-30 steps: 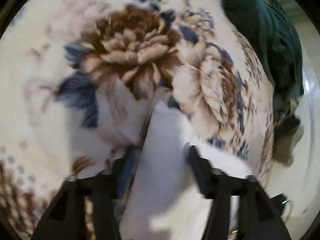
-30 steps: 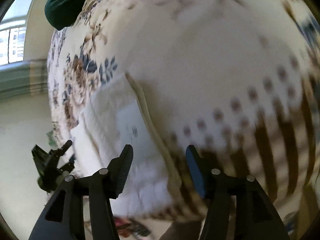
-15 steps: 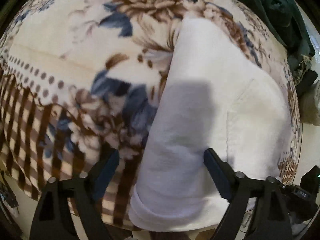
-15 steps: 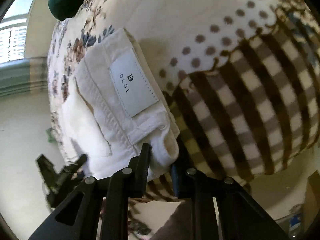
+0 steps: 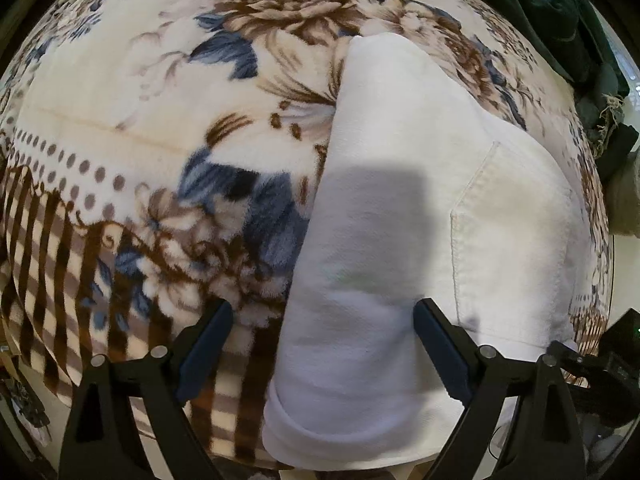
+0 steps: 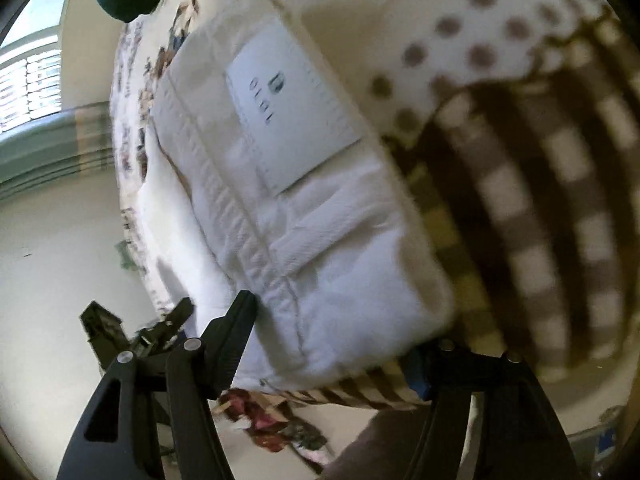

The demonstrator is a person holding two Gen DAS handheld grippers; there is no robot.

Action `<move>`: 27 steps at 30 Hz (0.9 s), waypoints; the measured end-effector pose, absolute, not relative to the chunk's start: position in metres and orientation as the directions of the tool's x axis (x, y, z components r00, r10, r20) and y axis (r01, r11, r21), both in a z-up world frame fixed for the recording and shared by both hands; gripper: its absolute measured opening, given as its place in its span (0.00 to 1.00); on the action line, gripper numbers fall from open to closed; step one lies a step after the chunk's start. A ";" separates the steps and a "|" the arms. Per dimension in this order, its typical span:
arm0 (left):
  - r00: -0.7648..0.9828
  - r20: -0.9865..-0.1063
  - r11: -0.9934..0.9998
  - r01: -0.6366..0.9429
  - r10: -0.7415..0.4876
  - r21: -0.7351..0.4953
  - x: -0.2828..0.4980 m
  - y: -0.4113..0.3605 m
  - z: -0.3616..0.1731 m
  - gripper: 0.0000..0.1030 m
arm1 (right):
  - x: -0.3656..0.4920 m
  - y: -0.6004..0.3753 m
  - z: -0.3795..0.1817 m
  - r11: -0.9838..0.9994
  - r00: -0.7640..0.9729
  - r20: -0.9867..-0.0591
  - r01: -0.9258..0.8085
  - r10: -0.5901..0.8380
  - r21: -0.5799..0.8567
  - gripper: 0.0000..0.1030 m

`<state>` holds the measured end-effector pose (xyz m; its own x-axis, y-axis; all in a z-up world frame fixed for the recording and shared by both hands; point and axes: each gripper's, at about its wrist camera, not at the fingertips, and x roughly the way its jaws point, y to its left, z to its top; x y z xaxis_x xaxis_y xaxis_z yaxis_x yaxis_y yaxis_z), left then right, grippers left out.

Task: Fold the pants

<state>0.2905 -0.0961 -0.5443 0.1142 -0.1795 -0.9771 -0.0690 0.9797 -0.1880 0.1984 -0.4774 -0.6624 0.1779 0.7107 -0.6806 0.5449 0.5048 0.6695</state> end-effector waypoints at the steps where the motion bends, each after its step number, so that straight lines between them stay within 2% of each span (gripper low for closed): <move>1: 0.108 -0.976 0.977 -0.075 -0.191 -0.199 0.291 -0.095 -0.546 0.93 | 0.201 -0.474 -0.666 0.495 0.182 -0.667 0.538 0.722 0.682 0.66; 4: 0.093 -0.962 0.957 -0.115 -0.256 -0.265 0.293 -0.086 -0.550 0.94 | 0.209 -0.471 -0.673 0.490 0.193 -0.647 0.506 0.738 0.710 0.66; 10: 0.140 -0.868 0.839 -0.222 -0.477 -0.497 0.302 -0.065 -0.561 0.94 | 0.214 -0.477 -0.686 0.508 0.163 -0.637 0.471 0.753 0.721 0.66; 12: 0.144 -0.843 0.811 -0.228 -0.519 -0.538 0.307 -0.064 -0.565 0.94 | 0.213 -0.478 -0.682 0.500 0.168 -0.625 0.461 0.762 0.733 0.67; 16: 0.112 -0.850 0.821 -0.222 -0.515 -0.527 0.317 -0.069 -0.573 0.94 | 0.205 -0.492 -0.677 0.463 0.219 -0.620 0.494 0.753 0.736 0.67; 17: 0.110 -0.850 0.823 -0.213 -0.515 -0.526 0.319 -0.071 -0.573 0.94 | 0.200 -0.500 -0.672 0.464 0.259 -0.638 0.501 0.725 0.730 0.61; 18: 0.106 -0.853 0.828 -0.206 -0.510 -0.521 0.319 -0.073 -0.573 0.94 | 0.194 -0.511 -0.663 0.469 0.328 -0.660 0.499 0.676 0.729 0.30; 20: 0.101 -0.854 0.832 -0.192 -0.510 -0.520 0.320 -0.076 -0.572 0.94 | 0.185 -0.519 -0.644 0.501 0.418 -0.689 0.478 0.592 0.721 0.28; 24: 0.094 -0.859 0.842 -0.171 -0.503 -0.512 0.319 -0.077 -0.573 0.94 | 0.180 -0.511 -0.619 0.563 0.399 -0.733 0.471 0.551 0.679 0.24; 27: 0.093 -0.852 0.836 -0.166 -0.515 -0.524 0.320 -0.078 -0.570 0.94 | 0.167 -0.512 -0.623 0.591 0.341 -0.770 0.498 0.540 0.635 0.27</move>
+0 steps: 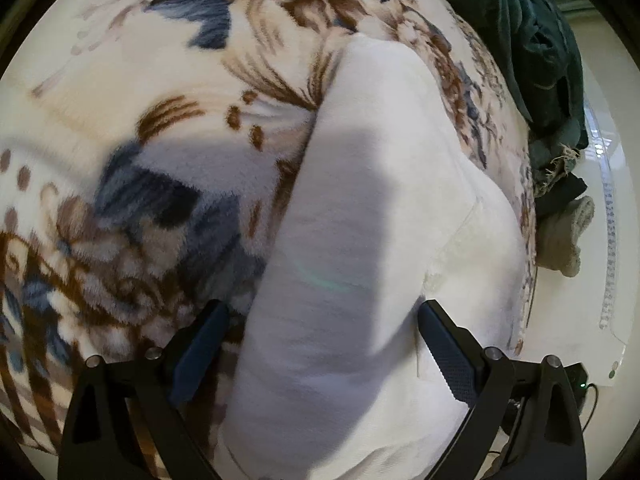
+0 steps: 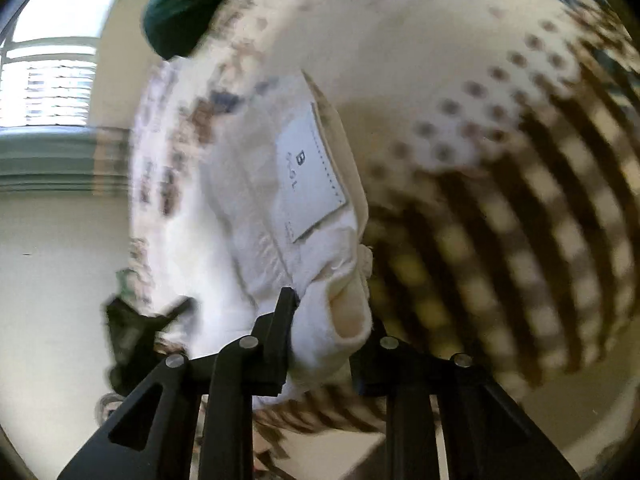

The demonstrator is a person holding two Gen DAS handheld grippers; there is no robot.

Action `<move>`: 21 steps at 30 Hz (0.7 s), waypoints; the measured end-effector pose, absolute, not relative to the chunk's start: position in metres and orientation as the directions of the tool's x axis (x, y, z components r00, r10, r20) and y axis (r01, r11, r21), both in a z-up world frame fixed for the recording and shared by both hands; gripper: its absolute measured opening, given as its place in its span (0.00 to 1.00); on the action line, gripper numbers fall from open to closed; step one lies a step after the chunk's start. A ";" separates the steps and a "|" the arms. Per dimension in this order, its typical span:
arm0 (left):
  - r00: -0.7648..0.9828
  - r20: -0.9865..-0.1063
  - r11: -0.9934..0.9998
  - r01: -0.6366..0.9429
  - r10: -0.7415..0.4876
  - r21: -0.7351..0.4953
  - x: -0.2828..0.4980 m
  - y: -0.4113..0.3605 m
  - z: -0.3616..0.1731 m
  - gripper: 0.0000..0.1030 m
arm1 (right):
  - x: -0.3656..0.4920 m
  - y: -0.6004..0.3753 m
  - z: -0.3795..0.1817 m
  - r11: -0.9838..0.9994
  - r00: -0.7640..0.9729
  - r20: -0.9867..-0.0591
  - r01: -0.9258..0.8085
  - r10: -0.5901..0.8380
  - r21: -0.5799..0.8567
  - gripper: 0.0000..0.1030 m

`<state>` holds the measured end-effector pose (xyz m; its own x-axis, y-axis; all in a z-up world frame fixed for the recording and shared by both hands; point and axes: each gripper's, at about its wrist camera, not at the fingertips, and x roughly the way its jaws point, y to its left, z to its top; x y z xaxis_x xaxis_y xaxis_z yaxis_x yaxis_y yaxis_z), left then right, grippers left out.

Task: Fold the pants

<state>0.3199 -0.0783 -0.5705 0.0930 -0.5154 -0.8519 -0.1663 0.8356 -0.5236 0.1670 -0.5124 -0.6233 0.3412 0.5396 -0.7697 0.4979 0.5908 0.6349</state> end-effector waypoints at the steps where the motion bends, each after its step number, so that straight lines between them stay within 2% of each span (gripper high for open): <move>1: 0.093 -0.849 0.834 -0.163 -0.520 -0.528 0.319 -0.078 -0.568 0.94 | 0.165 -0.514 -0.634 0.581 0.310 -0.766 0.511 0.562 0.633 0.29; 3: 0.088 -0.844 0.829 -0.161 -0.528 -0.536 0.322 -0.078 -0.564 0.94 | 0.161 -0.522 -0.652 0.505 0.277 -0.722 0.559 0.634 0.657 0.49; 7: 0.112 -0.843 0.829 -0.150 -0.526 -0.538 0.341 -0.076 -0.552 0.94 | 0.166 -0.543 -0.637 0.535 0.298 -0.754 0.557 0.585 0.635 0.52; 9: 0.146 -0.841 0.832 -0.135 -0.521 -0.538 0.361 -0.075 -0.542 0.94 | 0.173 -0.558 -0.624 0.541 0.340 -0.764 0.553 0.549 0.634 0.65; 12: 0.167 -0.843 0.837 -0.128 -0.511 -0.532 0.390 -0.073 -0.537 0.94 | 0.202 -0.569 -0.619 0.563 0.364 -0.775 0.537 0.517 0.628 0.66; 16: 0.148 -0.831 0.822 -0.130 -0.536 -0.554 0.435 -0.082 -0.554 0.92 | 0.261 -0.564 -0.637 0.592 0.315 -0.784 0.522 0.535 0.614 0.66; 17: 0.135 -0.815 0.809 -0.107 -0.564 -0.578 0.443 -0.087 -0.559 0.77 | 0.269 -0.563 -0.642 0.599 0.293 -0.791 0.528 0.537 0.602 0.66; 18: 0.141 -0.800 0.801 -0.061 -0.584 -0.596 0.448 -0.092 -0.559 0.29 | 0.280 -0.559 -0.646 0.605 0.271 -0.799 0.536 0.537 0.589 0.65; 19: 0.136 -0.816 0.821 -0.025 -0.563 -0.570 0.447 -0.098 -0.557 0.25 | 0.288 -0.556 -0.646 0.617 0.265 -0.804 0.528 0.533 0.583 0.58; 20: 0.135 -0.838 0.848 0.029 -0.529 -0.530 0.448 -0.106 -0.555 0.25 | 0.293 -0.551 -0.645 0.623 0.279 -0.801 0.513 0.530 0.591 0.33; 21: 0.140 -0.843 0.854 0.068 -0.520 -0.516 0.447 -0.110 -0.552 0.22 | 0.296 -0.547 -0.640 0.637 0.293 -0.801 0.491 0.522 0.595 0.27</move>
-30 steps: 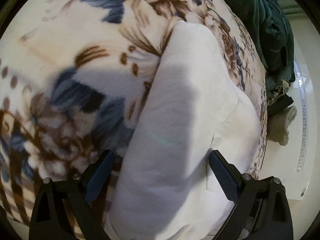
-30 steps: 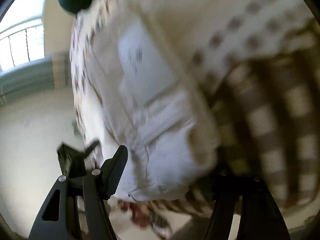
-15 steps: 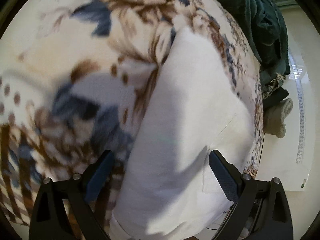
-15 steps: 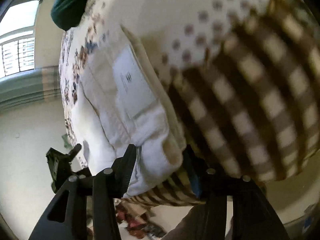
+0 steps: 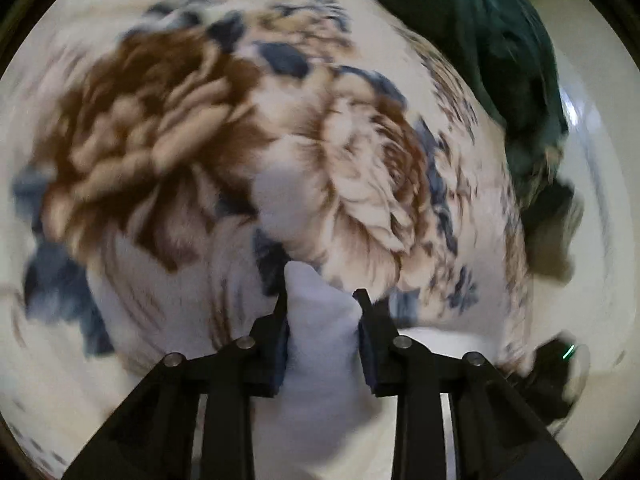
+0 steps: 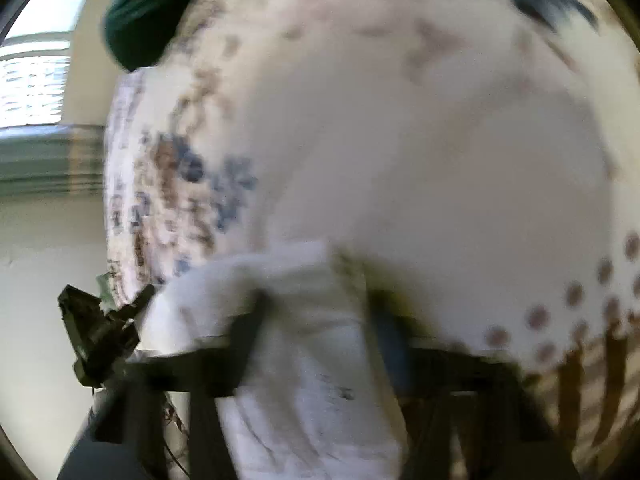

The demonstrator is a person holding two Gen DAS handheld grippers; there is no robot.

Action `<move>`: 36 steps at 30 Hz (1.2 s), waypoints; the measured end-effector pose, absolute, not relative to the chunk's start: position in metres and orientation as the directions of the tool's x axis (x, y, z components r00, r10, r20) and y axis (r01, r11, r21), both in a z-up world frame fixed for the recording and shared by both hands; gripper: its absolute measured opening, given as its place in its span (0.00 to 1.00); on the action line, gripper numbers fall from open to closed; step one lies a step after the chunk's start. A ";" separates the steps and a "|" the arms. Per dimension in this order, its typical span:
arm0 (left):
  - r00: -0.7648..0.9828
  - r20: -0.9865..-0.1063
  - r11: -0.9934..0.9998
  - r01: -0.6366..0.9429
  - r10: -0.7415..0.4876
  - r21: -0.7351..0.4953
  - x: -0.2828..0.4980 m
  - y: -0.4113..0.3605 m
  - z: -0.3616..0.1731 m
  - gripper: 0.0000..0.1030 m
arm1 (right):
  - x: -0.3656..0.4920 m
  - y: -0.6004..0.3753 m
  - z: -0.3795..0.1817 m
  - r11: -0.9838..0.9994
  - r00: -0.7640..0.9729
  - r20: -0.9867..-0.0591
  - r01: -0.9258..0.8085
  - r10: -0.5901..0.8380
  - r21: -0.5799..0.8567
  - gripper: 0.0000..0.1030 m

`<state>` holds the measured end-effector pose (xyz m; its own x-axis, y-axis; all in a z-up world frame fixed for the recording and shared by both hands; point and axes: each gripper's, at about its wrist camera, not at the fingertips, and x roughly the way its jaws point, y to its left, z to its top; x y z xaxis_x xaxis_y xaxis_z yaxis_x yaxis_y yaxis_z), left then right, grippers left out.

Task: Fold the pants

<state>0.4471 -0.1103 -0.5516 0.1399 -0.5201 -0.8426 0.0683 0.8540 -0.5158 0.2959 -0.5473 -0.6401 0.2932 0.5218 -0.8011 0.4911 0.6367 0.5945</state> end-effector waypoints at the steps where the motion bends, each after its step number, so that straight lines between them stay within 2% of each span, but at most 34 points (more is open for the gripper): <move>1: 0.150 -0.844 0.858 0.091 -0.514 -0.506 0.444 -0.111 -0.549 0.21 | 0.298 -0.545 -0.634 0.666 0.297 -0.815 0.472 0.497 0.578 0.23; 2: 0.165 -0.844 0.860 0.097 -0.510 -0.501 0.442 -0.108 -0.546 0.20 | 0.296 -0.543 -0.628 0.679 0.309 -0.821 0.462 0.480 0.571 0.12; 3: 0.175 -0.841 0.859 0.091 -0.512 -0.504 0.440 -0.103 -0.546 0.19 | 0.293 -0.543 -0.621 0.700 0.323 -0.836 0.458 0.444 0.548 0.05; 5: 0.178 -0.849 0.865 0.027 -0.498 -0.501 0.439 -0.089 -0.554 0.19 | 0.286 -0.545 -0.611 0.736 0.324 -0.876 0.480 0.356 0.477 0.02; 7: 0.160 -0.850 0.856 -0.054 -0.501 -0.515 0.441 -0.079 -0.569 0.19 | 0.291 -0.545 -0.619 0.780 0.233 -0.916 0.482 0.325 0.399 0.01; 9: 0.150 -0.852 0.853 -0.079 -0.502 -0.517 0.441 -0.079 -0.570 0.23 | 0.290 -0.549 -0.624 0.735 0.203 -0.876 0.480 0.438 0.479 0.01; 11: 0.128 -0.858 0.858 -0.068 -0.498 -0.509 0.441 -0.083 -0.558 0.26 | 0.287 -0.550 -0.615 0.735 0.188 -0.865 0.462 0.466 0.496 0.03; 13: 0.139 -0.868 0.873 -0.040 -0.476 -0.485 0.434 -0.084 -0.541 0.38 | 0.276 -0.550 -0.594 0.758 0.205 -0.869 0.426 0.451 0.494 0.22; 15: 0.170 -0.859 0.869 -0.028 -0.483 -0.494 0.423 -0.079 -0.524 0.93 | 0.262 -0.549 -0.582 0.743 0.231 -0.854 0.422 0.465 0.519 0.84; 16: 0.172 -0.854 0.864 -0.029 -0.492 -0.503 0.416 -0.077 -0.517 0.98 | 0.249 -0.549 -0.577 0.716 0.251 -0.832 0.425 0.495 0.554 0.91; 21: 0.154 -0.813 0.809 -0.100 -0.562 -0.579 0.362 -0.067 -0.510 0.98 | 0.194 -0.520 -0.591 0.603 0.218 -0.752 0.479 0.622 0.638 0.91; 25: 0.096 -0.811 0.789 -0.191 -0.577 -0.584 0.327 -0.066 -0.544 0.98 | 0.185 -0.480 -0.634 0.539 0.181 -0.684 0.488 0.707 0.686 0.91; 28: 0.079 -0.783 0.752 -0.236 -0.617 -0.616 0.312 -0.067 -0.565 0.98 | 0.192 -0.463 -0.657 0.538 0.191 -0.675 0.468 0.713 0.701 0.91; 32: 0.076 -0.773 0.746 -0.221 -0.629 -0.629 0.312 -0.071 -0.571 0.98 | 0.206 -0.457 -0.674 0.470 0.274 -0.629 0.469 0.728 0.748 0.92; 36: 0.061 -0.770 0.743 -0.224 -0.635 -0.630 0.316 -0.072 -0.575 0.98 | 0.213 -0.454 -0.663 0.344 0.365 -0.511 0.431 0.779 0.834 0.92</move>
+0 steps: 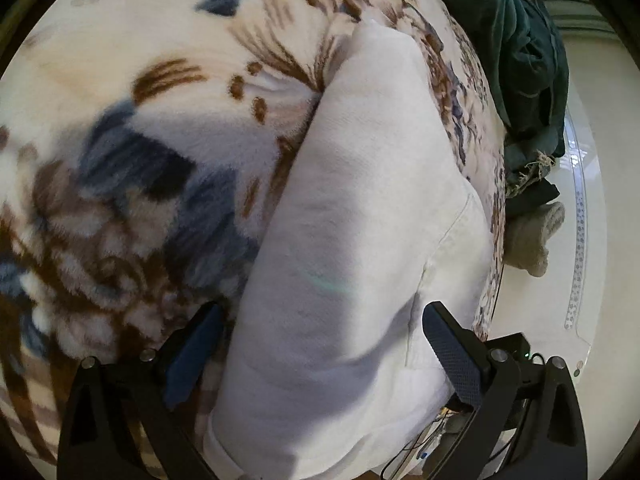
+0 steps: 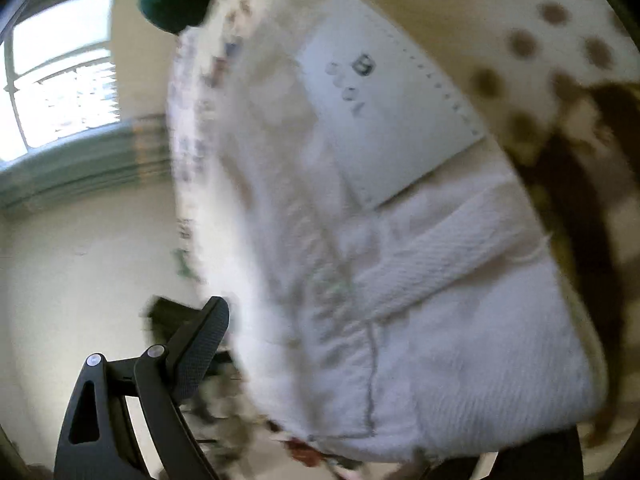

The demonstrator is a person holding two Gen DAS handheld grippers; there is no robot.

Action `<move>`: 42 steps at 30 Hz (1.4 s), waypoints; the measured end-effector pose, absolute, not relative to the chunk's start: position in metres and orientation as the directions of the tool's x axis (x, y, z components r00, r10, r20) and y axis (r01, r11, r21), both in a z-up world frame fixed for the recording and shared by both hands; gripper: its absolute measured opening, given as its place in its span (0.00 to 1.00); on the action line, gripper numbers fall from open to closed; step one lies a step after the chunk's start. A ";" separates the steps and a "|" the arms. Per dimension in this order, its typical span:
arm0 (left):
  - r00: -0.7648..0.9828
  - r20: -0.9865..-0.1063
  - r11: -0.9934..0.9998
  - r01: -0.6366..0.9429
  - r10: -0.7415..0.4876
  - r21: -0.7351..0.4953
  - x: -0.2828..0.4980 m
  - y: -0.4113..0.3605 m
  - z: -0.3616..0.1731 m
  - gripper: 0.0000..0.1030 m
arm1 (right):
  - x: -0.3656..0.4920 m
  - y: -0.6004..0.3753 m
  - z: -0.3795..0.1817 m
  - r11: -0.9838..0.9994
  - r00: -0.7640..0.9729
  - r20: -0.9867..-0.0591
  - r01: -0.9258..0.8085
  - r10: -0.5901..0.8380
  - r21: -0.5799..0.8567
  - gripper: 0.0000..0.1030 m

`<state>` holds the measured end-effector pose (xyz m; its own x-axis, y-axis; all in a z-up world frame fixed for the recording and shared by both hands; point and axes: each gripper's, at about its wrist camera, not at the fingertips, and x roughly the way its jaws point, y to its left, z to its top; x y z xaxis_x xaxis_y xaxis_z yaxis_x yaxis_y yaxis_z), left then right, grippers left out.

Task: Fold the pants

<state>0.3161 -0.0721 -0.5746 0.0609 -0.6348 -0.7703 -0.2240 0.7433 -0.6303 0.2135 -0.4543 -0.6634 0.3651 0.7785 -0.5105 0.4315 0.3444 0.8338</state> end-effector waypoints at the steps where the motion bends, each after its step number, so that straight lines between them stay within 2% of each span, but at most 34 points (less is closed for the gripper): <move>1: 0.059 -0.768 0.741 -0.224 -0.638 -0.633 0.316 -0.072 -0.575 0.98 | 0.216 -0.451 -0.659 0.354 0.364 -0.504 0.405 0.784 0.843 0.92; 5: 0.056 -0.753 0.723 -0.239 -0.656 -0.648 0.317 -0.069 -0.582 0.98 | 0.217 -0.443 -0.674 0.422 0.289 -0.546 0.394 0.786 0.816 0.90; 7: 0.056 -0.752 0.723 -0.235 -0.657 -0.649 0.316 -0.069 -0.583 0.97 | 0.218 -0.439 -0.674 0.450 0.297 -0.573 0.392 0.764 0.803 0.75; 8: 0.065 -0.749 0.723 -0.218 -0.660 -0.656 0.316 -0.071 -0.580 0.96 | 0.218 -0.435 -0.671 0.494 0.286 -0.610 0.385 0.739 0.779 0.63; 9: 0.074 -0.736 0.715 -0.194 -0.672 -0.672 0.315 -0.073 -0.576 0.79 | 0.218 -0.430 -0.665 0.529 0.284 -0.634 0.369 0.719 0.765 0.52; 10: 0.083 -0.741 0.725 -0.158 -0.666 -0.670 0.315 -0.078 -0.568 0.69 | 0.218 -0.427 -0.660 0.539 0.294 -0.642 0.362 0.708 0.760 0.48; 11: 0.085 -0.758 0.746 -0.134 -0.647 -0.652 0.314 -0.081 -0.563 0.53 | 0.216 -0.427 -0.653 0.548 0.307 -0.650 0.360 0.695 0.755 0.42; 12: 0.087 -0.769 0.761 -0.110 -0.634 -0.639 0.312 -0.083 -0.558 0.39 | 0.217 -0.426 -0.648 0.556 0.313 -0.657 0.357 0.685 0.750 0.40; 15: 0.125 -0.769 0.765 -0.085 -0.627 -0.638 0.305 -0.082 -0.539 0.28 | 0.218 -0.419 -0.627 0.601 0.316 -0.685 0.331 0.656 0.728 0.35; 18: 0.153 -0.767 0.768 -0.069 -0.623 -0.637 0.303 -0.082 -0.514 0.24 | 0.219 -0.417 -0.604 0.619 0.321 -0.693 0.313 0.646 0.721 0.32; 23: 0.218 -0.751 0.761 -0.055 -0.623 -0.647 0.301 -0.070 -0.470 0.23 | 0.225 -0.421 -0.555 0.640 0.324 -0.687 0.254 0.650 0.725 0.30; 30: 0.301 -0.718 0.739 -0.059 -0.627 -0.671 0.327 -0.035 -0.417 0.23 | 0.283 -0.383 -0.486 0.662 0.347 -0.671 0.162 0.656 0.731 0.30; 36: 0.374 -0.692 0.732 -0.050 -0.618 -0.680 0.420 0.028 -0.396 0.23 | 0.397 -0.310 -0.467 0.668 0.389 -0.647 0.098 0.656 0.737 0.30; 42: 0.427 -0.676 0.735 -0.038 -0.601 -0.677 0.561 0.114 -0.408 0.23 | 0.548 -0.217 -0.486 0.665 0.434 -0.621 0.065 0.652 0.744 0.30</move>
